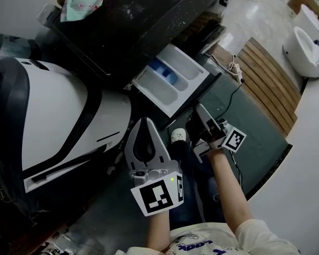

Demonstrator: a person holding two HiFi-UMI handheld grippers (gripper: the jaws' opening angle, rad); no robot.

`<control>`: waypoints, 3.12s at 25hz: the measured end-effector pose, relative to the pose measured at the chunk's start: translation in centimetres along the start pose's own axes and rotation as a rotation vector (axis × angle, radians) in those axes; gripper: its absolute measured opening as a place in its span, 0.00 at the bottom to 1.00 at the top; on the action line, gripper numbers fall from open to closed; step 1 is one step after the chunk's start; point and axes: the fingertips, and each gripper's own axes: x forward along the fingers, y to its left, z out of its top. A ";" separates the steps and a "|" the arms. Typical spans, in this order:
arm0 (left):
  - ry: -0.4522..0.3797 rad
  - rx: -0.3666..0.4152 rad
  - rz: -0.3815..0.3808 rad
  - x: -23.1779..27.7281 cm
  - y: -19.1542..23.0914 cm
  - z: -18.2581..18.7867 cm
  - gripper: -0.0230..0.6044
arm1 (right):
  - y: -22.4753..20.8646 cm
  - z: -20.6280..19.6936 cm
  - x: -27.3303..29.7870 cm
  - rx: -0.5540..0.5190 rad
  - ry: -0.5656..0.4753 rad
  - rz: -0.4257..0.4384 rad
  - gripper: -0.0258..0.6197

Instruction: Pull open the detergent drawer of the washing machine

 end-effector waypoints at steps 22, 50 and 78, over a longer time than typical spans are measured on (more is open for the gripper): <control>0.006 -0.002 0.017 -0.7 1.1 0.7 0.06 | -0.1 0.8 -2.6 -0.124 -0.022 -0.180 0.30; -0.099 -0.004 0.036 -5.1 4.7 15.5 0.06 | 23.7 0.0 9.4 -1.252 0.263 -0.426 0.12; -0.248 -0.002 0.038 -5.7 8.6 25.8 0.06 | 32.7 -3.0 19.2 -1.584 0.221 -0.345 0.06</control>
